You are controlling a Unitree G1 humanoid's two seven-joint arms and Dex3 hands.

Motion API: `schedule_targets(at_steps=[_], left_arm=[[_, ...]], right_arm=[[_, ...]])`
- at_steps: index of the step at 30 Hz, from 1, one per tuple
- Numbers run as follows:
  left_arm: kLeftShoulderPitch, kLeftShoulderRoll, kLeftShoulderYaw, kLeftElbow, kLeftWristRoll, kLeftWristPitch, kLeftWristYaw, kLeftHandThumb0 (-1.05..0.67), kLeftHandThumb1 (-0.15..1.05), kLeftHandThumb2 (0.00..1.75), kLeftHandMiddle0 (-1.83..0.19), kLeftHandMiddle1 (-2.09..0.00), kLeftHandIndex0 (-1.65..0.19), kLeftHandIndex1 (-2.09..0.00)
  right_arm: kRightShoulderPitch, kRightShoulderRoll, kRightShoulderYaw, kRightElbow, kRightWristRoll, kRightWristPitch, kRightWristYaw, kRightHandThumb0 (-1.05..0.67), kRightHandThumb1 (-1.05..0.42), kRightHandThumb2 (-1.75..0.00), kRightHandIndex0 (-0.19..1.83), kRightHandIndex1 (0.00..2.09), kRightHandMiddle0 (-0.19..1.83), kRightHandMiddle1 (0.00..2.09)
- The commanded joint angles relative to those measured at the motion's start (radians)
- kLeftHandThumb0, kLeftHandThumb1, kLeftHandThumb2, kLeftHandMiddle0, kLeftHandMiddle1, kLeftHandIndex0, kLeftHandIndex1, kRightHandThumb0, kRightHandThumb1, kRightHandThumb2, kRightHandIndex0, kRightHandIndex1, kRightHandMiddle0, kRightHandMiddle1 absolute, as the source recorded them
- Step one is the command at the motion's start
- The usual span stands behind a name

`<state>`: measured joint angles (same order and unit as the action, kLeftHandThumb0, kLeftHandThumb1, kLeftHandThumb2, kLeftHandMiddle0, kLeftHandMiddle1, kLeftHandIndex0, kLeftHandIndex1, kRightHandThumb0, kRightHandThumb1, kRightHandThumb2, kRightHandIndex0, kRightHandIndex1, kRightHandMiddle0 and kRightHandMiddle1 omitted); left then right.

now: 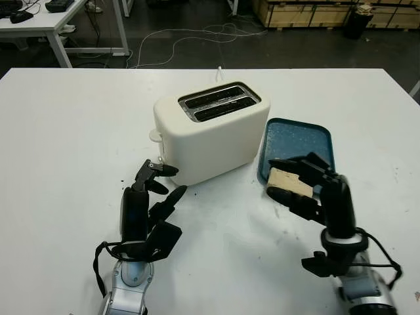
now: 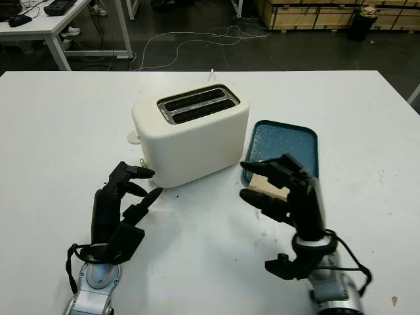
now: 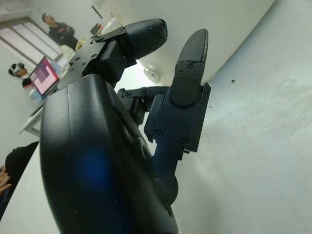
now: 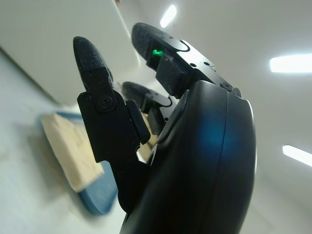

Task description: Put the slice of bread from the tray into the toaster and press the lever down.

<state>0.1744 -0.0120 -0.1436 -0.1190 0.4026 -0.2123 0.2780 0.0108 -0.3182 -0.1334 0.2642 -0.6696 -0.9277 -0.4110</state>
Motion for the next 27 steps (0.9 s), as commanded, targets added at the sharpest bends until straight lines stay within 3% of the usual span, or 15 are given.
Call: schedule_targets(at_steps=[1,7,11,18,27], left_arm=[[-0.009,0.005,-0.001,0.008,-0.001,-0.03,0.007,-0.3,0.92,0.1,-0.42,-1.7,-0.38,-1.3],[-0.006,0.006,-0.001,-0.001,-0.007,-0.022,-0.003,-0.3,0.92,0.11,-0.4,-1.71,-0.37,-1.3],[-0.006,0.001,-0.002,-0.013,-0.018,-0.005,-0.016,-0.31,0.92,0.12,-0.4,-1.73,-0.37,-1.3],[-0.004,-0.003,-0.011,-0.026,-0.005,0.006,-0.013,-0.31,0.92,0.12,-0.39,-1.72,-0.37,-1.29],[-0.009,0.001,-0.016,-0.019,0.003,-0.018,-0.004,-0.28,0.92,0.11,-0.4,-1.69,-0.38,-1.28]], right_arm=[[0.006,-0.032,0.005,0.017,-0.078,0.031,-0.064,-0.52,-0.77,0.0,0.55,0.49,0.75,0.01],[0.004,-0.103,0.059,0.044,-0.228,0.17,-0.176,-0.62,-0.78,0.0,0.47,0.27,0.61,0.0],[-0.008,-0.129,0.1,0.032,-0.256,0.282,-0.167,-0.71,-0.77,0.0,0.43,0.17,0.56,0.0],[-0.032,-0.177,0.173,0.049,-0.243,0.382,-0.151,-0.78,-0.77,-0.01,0.37,0.11,0.43,0.0],[-0.043,-0.207,0.226,0.048,-0.244,0.491,-0.126,-0.75,-0.77,0.0,0.38,0.09,0.44,0.01]])
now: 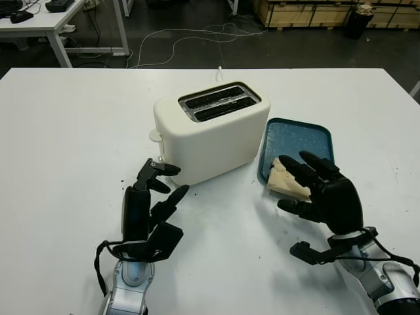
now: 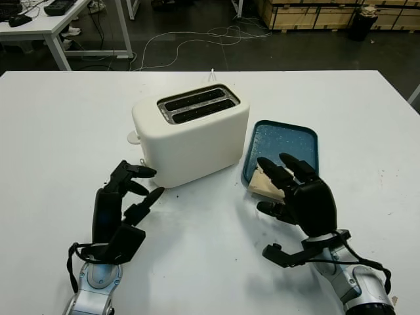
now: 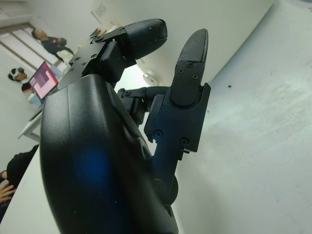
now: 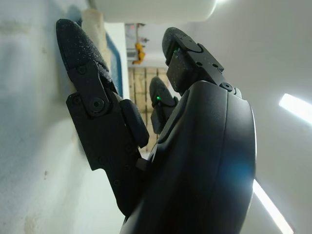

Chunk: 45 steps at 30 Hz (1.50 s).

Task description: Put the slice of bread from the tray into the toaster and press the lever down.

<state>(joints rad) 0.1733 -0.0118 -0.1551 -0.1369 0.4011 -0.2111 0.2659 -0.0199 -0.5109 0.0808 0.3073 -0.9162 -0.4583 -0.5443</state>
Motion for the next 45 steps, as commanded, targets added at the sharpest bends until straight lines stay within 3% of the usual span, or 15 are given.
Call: schedule_targets(at_steps=[1,8,18,22,24,25,26,27,29,30,33,45], left_arm=[[-0.007,-0.002,-0.005,-0.002,-0.001,-0.015,0.004,-0.28,0.92,0.11,-0.4,-1.69,-0.38,-1.28],[-0.01,-0.001,-0.001,0.006,-0.006,-0.027,0.008,-0.3,0.92,0.11,-0.43,-1.71,-0.39,-1.28],[-0.012,0.001,0.002,0.015,-0.01,-0.047,0.012,-0.31,0.92,0.12,-0.41,-1.72,-0.38,-1.28],[-0.014,0.004,0.001,0.019,-0.004,-0.057,0.016,-0.3,0.92,0.12,-0.41,-1.71,-0.38,-1.28],[-0.014,0.004,0.002,0.021,-0.007,-0.058,0.013,-0.28,0.92,0.11,-0.41,-1.71,-0.39,-1.28],[-0.014,0.003,0.002,0.023,-0.012,-0.061,0.012,-0.28,0.92,0.11,-0.41,-1.71,-0.38,-1.28],[-0.014,0.002,0.002,0.026,-0.013,-0.063,0.012,-0.28,0.92,0.11,-0.41,-1.71,-0.38,-1.28],[-0.014,0.001,0.002,0.026,-0.012,-0.062,0.013,-0.28,0.92,0.11,-0.41,-1.7,-0.39,-1.28],[-0.012,0.001,0.001,0.022,-0.004,-0.052,0.014,-0.29,0.92,0.11,-0.41,-1.7,-0.39,-1.28],[-0.012,0.0,0.0,0.02,-0.003,-0.048,0.014,-0.29,0.92,0.11,-0.42,-1.71,-0.39,-1.28],[-0.011,-0.003,0.001,0.02,-0.01,-0.045,0.01,-0.29,0.92,0.1,-0.42,-1.72,-0.39,-1.28],[-0.017,-0.001,-0.003,0.04,0.007,-0.058,0.026,-0.3,0.92,0.09,-0.44,-1.69,-0.4,-1.28]], right_arm=[[-0.014,-0.018,0.018,0.009,-0.001,0.032,0.005,-0.74,-0.77,0.0,0.39,0.1,0.45,0.01],[-0.034,-0.039,0.069,0.047,-0.014,0.11,-0.006,-0.61,-0.77,0.0,0.46,0.13,0.51,0.03],[-0.037,-0.072,0.111,0.03,-0.016,0.175,0.017,-0.58,-0.78,-0.01,0.51,0.17,0.55,0.04],[-0.042,-0.08,0.131,0.041,-0.043,0.195,-0.047,-0.5,-0.82,-0.01,0.62,0.25,0.65,0.09],[-0.045,-0.08,0.142,0.049,-0.072,0.218,-0.1,-0.47,-0.89,-0.01,0.7,0.43,0.75,0.12],[-0.047,-0.079,0.147,0.051,-0.091,0.234,-0.131,-0.47,-0.9,-0.04,0.76,0.64,0.86,0.17],[-0.05,-0.078,0.154,0.057,-0.108,0.247,-0.164,-0.48,-0.91,-0.09,0.76,1.08,0.91,0.43],[-0.056,-0.078,0.161,0.07,-0.12,0.249,-0.2,-0.49,-0.92,-0.11,0.75,1.32,0.82,0.8],[-0.066,-0.079,0.173,0.088,-0.13,0.249,-0.245,-0.54,-0.92,-0.17,0.86,1.65,0.72,1.47],[-0.071,-0.08,0.178,0.098,-0.133,0.247,-0.263,-0.56,-0.92,-0.2,0.91,1.7,0.72,1.6],[-0.082,-0.083,0.195,0.115,-0.136,0.25,-0.304,-0.59,-0.92,-0.21,1.01,1.74,0.76,1.73],[-0.103,-0.099,0.239,0.145,-0.139,0.265,-0.355,-0.57,-0.92,-0.24,1.04,1.75,0.76,1.75]])
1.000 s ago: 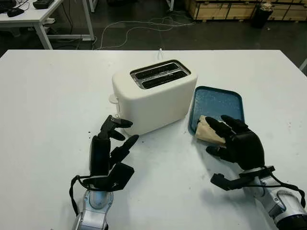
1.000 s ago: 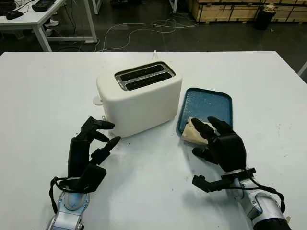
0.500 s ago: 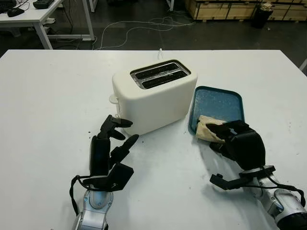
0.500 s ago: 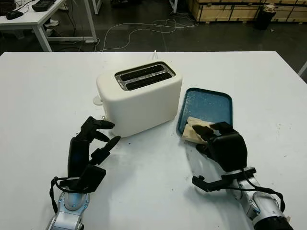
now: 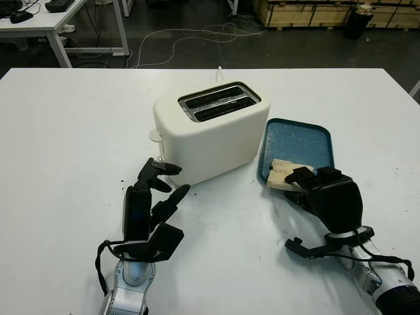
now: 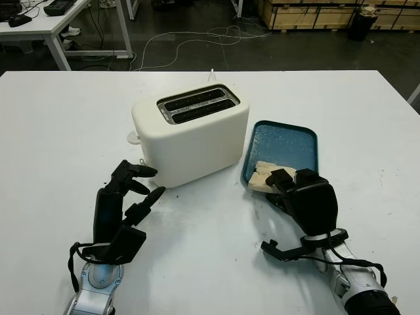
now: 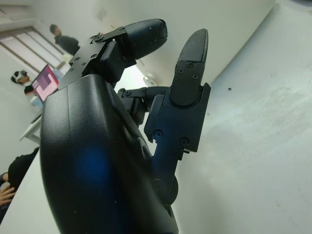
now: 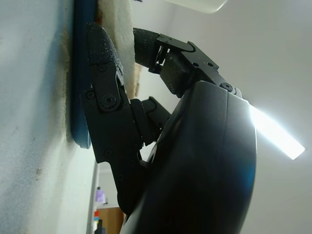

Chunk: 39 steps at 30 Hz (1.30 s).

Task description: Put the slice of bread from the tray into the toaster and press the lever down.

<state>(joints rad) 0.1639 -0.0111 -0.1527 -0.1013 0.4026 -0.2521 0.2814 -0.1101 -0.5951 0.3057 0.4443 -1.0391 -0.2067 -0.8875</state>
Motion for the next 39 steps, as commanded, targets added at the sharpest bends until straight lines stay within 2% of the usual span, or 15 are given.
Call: schedule_targets(at_steps=[1,10,15,17,22,26,30,31,32,35,39], left_arm=[[-0.008,-0.003,-0.006,0.006,0.005,-0.018,0.011,-0.29,0.92,0.08,-0.45,-1.69,-0.4,-1.28],[-0.005,-0.002,-0.009,0.003,-0.005,-0.01,0.001,-0.3,0.92,0.09,-0.42,-1.69,-0.39,-1.28],[0.0,0.001,-0.011,0.0,-0.008,-0.008,-0.004,-0.3,0.92,0.1,-0.41,-1.68,-0.38,-1.28],[0.002,0.0,-0.012,-0.002,-0.005,-0.005,-0.003,-0.3,0.92,0.1,-0.41,-1.68,-0.38,-1.29],[0.005,0.0,-0.014,-0.003,-0.007,-0.009,-0.003,-0.29,0.92,0.11,-0.41,-1.69,-0.37,-1.29],[0.005,0.001,-0.014,-0.002,-0.003,-0.011,0.001,-0.29,0.92,0.11,-0.4,-1.69,-0.37,-1.29],[0.004,0.004,-0.014,-0.003,-0.002,-0.018,0.002,-0.28,0.92,0.11,-0.4,-1.69,-0.37,-1.29],[0.002,0.003,-0.014,-0.002,-0.002,-0.018,0.002,-0.28,0.92,0.11,-0.41,-1.69,-0.38,-1.29],[-0.003,0.004,-0.013,0.001,-0.001,-0.022,0.004,-0.28,0.92,0.11,-0.41,-1.69,-0.38,-1.3],[-0.013,0.005,-0.011,0.008,0.004,-0.026,0.011,-0.27,0.92,0.09,-0.43,-1.68,-0.38,-1.3],[-0.011,0.002,-0.009,-0.007,0.004,-0.009,0.006,-0.26,0.92,0.09,-0.43,-1.68,-0.38,-1.29]], right_arm=[[-0.016,-0.015,0.016,0.012,-0.017,0.011,-0.022,-0.57,-0.92,-0.25,1.04,1.75,0.76,1.75],[-0.083,-0.053,-0.005,0.016,0.001,-0.038,-0.188,-0.57,-0.92,-0.29,1.01,1.75,0.73,1.75],[-0.122,-0.098,-0.056,-0.035,0.032,-0.083,-0.214,-0.54,-0.92,-0.32,1.0,1.75,0.71,1.75],[-0.14,-0.12,-0.078,-0.053,0.046,-0.119,-0.215,-0.51,-0.92,-0.29,0.98,1.75,0.7,1.75],[-0.171,-0.175,-0.139,-0.11,0.126,-0.229,-0.143,-0.47,-0.92,-0.27,0.98,1.75,0.69,1.75],[-0.182,-0.205,-0.209,-0.159,0.34,-0.354,0.074,-0.47,-0.92,-0.28,0.98,1.75,0.69,1.75],[-0.256,-0.227,-0.243,-0.153,0.792,-0.497,0.485,-0.44,-0.92,-0.27,0.94,1.75,0.68,1.75],[-0.292,-0.229,-0.244,-0.14,0.869,-0.5,0.578,-0.43,-0.92,-0.27,0.92,1.75,0.62,1.66],[-0.346,-0.228,-0.243,-0.119,0.928,-0.48,0.675,-0.42,-0.92,-0.25,0.91,1.75,0.66,1.52],[-0.492,-0.201,-0.244,-0.042,0.994,-0.43,0.857,-0.43,-0.92,-0.19,0.93,1.75,0.67,1.7],[-0.712,-0.128,-0.24,0.132,1.093,-0.378,1.131,-0.43,-0.92,-0.15,0.98,1.75,0.73,1.7]])
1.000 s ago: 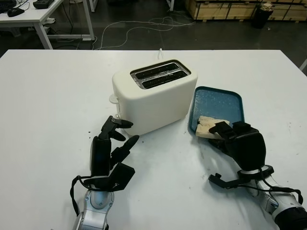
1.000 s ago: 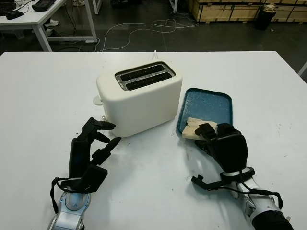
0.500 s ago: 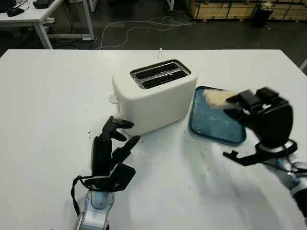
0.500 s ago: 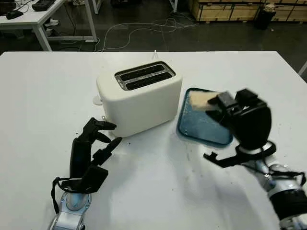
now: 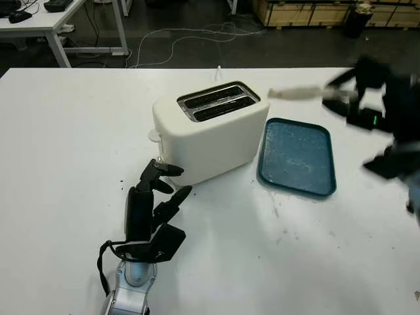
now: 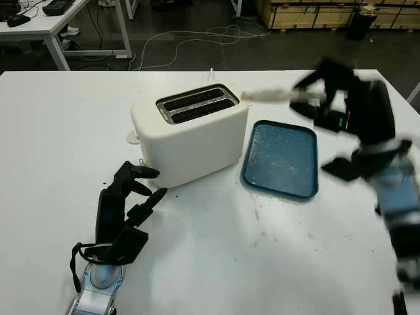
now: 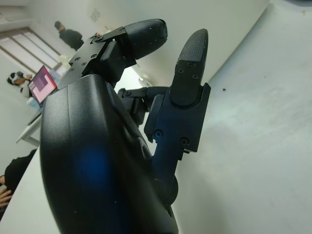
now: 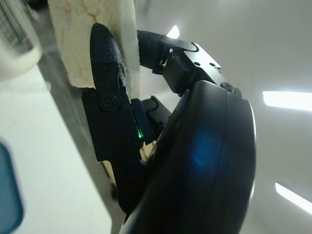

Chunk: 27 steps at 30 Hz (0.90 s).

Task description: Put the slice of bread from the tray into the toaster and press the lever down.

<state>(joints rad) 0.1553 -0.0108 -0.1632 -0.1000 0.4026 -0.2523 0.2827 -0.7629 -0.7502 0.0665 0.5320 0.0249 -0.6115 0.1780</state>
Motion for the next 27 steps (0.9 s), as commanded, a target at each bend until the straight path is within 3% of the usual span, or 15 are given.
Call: schedule_targets(at_steps=[1,4,12,16,27], left_arm=[[-0.003,0.002,0.002,-0.01,0.005,-0.007,0.005,-0.27,0.92,0.1,-0.43,-1.69,-0.38,-1.29],[-0.006,0.003,0.005,-0.01,0.006,-0.004,0.006,-0.27,0.92,0.09,-0.44,-1.69,-0.39,-1.28],[-0.007,0.004,0.003,-0.006,0.006,-0.012,0.009,-0.27,0.92,0.08,-0.45,-1.66,-0.4,-1.26],[-0.009,0.003,0.004,-0.002,0.005,-0.015,0.013,-0.27,0.92,0.08,-0.46,-1.67,-0.41,-1.27],[-0.005,0.004,0.005,0.003,-0.005,-0.02,0.01,-0.28,0.92,0.09,-0.45,-1.7,-0.4,-1.28]], right_arm=[[-0.102,0.043,-0.001,0.076,0.035,0.043,0.111,-0.43,-0.92,-0.14,0.98,1.75,0.75,1.68],[-0.225,0.098,0.008,0.176,0.014,0.07,0.209,-0.53,-0.92,-0.08,1.07,1.72,0.88,1.66],[-0.439,0.213,0.056,0.35,-0.047,0.197,0.421,-0.43,-0.92,-0.06,1.18,1.58,1.03,1.49],[-0.497,0.254,0.097,0.402,-0.122,0.261,0.44,-0.49,-0.92,-0.07,1.24,1.48,1.07,1.46],[-0.525,0.295,0.147,0.376,-0.228,0.414,0.498,-0.48,-0.92,-0.13,1.14,1.73,0.98,1.71]])
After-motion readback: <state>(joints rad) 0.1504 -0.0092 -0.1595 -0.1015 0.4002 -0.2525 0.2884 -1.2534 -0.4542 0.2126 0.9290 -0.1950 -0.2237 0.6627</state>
